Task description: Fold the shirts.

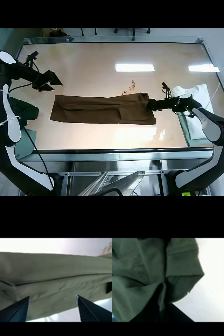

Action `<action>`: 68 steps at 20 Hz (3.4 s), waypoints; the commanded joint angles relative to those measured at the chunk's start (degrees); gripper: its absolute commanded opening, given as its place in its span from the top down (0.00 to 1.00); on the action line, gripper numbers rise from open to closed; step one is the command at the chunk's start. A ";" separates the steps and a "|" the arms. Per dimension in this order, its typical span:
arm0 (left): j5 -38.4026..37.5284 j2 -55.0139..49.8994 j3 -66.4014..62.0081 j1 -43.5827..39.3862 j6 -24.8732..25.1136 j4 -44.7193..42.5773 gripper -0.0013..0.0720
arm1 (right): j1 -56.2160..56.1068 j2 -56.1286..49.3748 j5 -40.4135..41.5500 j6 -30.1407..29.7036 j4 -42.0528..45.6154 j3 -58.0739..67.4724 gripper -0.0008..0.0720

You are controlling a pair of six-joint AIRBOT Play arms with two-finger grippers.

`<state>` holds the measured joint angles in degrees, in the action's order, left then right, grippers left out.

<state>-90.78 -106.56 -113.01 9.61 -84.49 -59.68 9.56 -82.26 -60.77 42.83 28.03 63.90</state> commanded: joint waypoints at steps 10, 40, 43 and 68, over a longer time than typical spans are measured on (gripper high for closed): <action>30.84 -3.87 17.31 -33.46 -0.04 1.51 0.96 | 5.57 18.45 -13.33 9.81 -1.03 8.13 0.96; -1.62 28.94 2.93 -6.73 17.18 33.83 0.96 | -36.65 5.40 20.74 12.24 -10.19 20.06 0.95; 1.11 35.71 12.87 -5.14 21.75 33.94 0.96 | -49.27 -4.20 40.17 -8.61 -21.77 20.06 0.32; 2.93 56.65 35.82 11.74 24.83 34.40 0.96 | -13.92 -7.45 -7.80 30.29 16.44 19.96 0.08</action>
<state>-87.53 -50.24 -77.19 21.12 -59.46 -25.23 -2.81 -85.78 -67.05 72.73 45.95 83.88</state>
